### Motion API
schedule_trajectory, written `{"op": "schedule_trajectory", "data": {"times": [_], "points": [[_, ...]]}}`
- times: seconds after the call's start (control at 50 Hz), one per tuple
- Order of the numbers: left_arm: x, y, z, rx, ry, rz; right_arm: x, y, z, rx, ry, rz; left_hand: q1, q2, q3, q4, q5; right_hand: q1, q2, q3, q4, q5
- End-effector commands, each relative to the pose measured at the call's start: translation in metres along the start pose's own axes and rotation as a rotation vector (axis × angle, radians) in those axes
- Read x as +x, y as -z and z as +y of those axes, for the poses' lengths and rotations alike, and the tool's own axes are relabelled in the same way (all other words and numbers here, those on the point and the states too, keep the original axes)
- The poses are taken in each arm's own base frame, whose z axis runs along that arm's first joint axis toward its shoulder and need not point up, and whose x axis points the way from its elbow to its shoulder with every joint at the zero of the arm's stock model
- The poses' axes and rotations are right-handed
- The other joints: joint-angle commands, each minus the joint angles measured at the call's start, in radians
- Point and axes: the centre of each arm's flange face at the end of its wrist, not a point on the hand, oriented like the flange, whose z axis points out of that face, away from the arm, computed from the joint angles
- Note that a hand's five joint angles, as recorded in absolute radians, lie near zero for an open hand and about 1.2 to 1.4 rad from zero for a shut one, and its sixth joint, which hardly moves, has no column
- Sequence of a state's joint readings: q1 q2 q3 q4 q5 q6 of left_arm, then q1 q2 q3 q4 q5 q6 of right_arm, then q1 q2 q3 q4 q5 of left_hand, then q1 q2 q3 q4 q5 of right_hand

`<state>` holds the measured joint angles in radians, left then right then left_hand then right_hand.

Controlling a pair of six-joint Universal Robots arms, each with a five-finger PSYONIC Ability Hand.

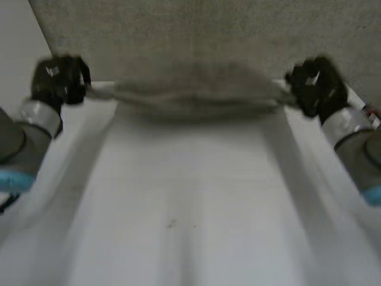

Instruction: Fold the towel.

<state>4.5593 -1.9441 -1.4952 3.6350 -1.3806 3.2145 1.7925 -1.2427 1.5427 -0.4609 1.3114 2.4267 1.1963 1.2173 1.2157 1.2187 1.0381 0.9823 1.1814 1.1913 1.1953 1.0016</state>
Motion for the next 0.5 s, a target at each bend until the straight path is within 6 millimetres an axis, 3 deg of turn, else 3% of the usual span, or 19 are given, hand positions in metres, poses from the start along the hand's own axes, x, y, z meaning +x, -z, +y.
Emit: {"op": "schedule_trajectory", "data": {"times": [0.02, 0.06, 0.1, 0.12, 0.16, 0.2, 0.26, 0.28, 0.3, 0.32, 0.34, 0.38, 0.5], "points": [[0.007, 0.041, 0.068, -0.186, 0.017, 0.055, -0.054, 0.030, 0.061, -0.206, -0.044, -0.223, 0.200, 0.179, 0.181, 0.178, 0.184, 0.414, 0.215, 0.205, 0.201, 0.220], [0.010, 0.050, 0.073, -0.226, 0.016, 0.068, -0.056, 0.036, 0.063, -0.244, -0.038, -0.256, 0.200, 0.179, 0.181, 0.178, 0.184, 0.414, 0.215, 0.205, 0.201, 0.220], [0.011, 0.072, 0.081, -0.347, -0.010, 0.086, -0.055, 0.042, 0.064, -0.290, -0.024, -0.291, 0.200, 0.179, 0.181, 0.178, 0.184, 0.414, 0.215, 0.205, 0.201, 0.220], [0.011, 0.072, 0.081, -0.348, -0.011, 0.086, -0.051, 0.049, 0.064, -0.347, -0.006, -0.322, 0.200, 0.179, 0.181, 0.178, 0.184, 0.414, 0.215, 0.205, 0.201, 0.220], [0.008, 0.093, 0.070, -0.455, -0.062, 0.098, -0.045, 0.057, 0.063, -0.401, 0.002, -0.356, 0.200, 0.179, 0.181, 0.178, 0.184, 0.414, 0.215, 0.205, 0.201, 0.220], [0.004, 0.104, 0.066, -0.516, -0.080, 0.098, -0.032, 0.079, 0.050, -0.516, 0.003, -0.442, 0.200, 0.179, 0.181, 0.178, 0.184, 0.414, 0.215, 0.205, 0.201, 0.220], [-0.002, 0.126, 0.055, -0.638, -0.091, 0.092, -0.027, 0.093, 0.040, -0.577, -0.006, -0.499, 0.200, 0.179, 0.181, 0.178, 0.184, 0.414, 0.215, 0.205, 0.201, 0.220], [-0.002, 0.126, 0.055, -0.639, -0.091, 0.092, -0.022, 0.109, 0.028, -0.635, -0.015, -0.565, 0.200, 0.179, 0.181, 0.178, 0.184, 0.414, 0.215, 0.205, 0.201, 0.220], [-0.004, 0.136, 0.042, -0.673, -0.097, 0.089, -0.015, 0.122, 0.018, -0.678, -0.029, -0.622, 0.200, 0.179, 0.181, 0.178, 0.184, 0.414, 0.215, 0.205, 0.201, 0.220], [-0.005, 0.145, 0.031, -0.701, -0.102, 0.091, -0.015, 0.122, 0.017, -0.678, -0.029, -0.622, 0.200, 0.179, 0.181, 0.178, 0.184, 0.414, 0.215, 0.205, 0.201, 0.220], [-0.005, 0.145, 0.031, -0.702, -0.102, 0.091, -0.007, 0.132, 0.008, -0.704, -0.030, -0.658, 0.200, 0.179, 0.181, 0.178, 0.184, 0.414, 0.215, 0.205, 0.201, 0.220], [-0.005, 0.158, 0.013, -0.736, -0.104, 0.095, 0.001, 0.136, 0.001, -0.701, -0.010, -0.662, 0.200, 0.179, 0.181, 0.178, 0.184, 0.414, 0.215, 0.205, 0.201, 0.220], [-0.005, 0.155, 0.002, -0.690, -0.107, 0.115, 0.012, 0.131, -0.007, -0.614, 0.056, -0.604, 0.200, 0.179, 0.181, 0.178, 0.184, 0.414, 0.215, 0.205, 0.201, 0.220]]}}
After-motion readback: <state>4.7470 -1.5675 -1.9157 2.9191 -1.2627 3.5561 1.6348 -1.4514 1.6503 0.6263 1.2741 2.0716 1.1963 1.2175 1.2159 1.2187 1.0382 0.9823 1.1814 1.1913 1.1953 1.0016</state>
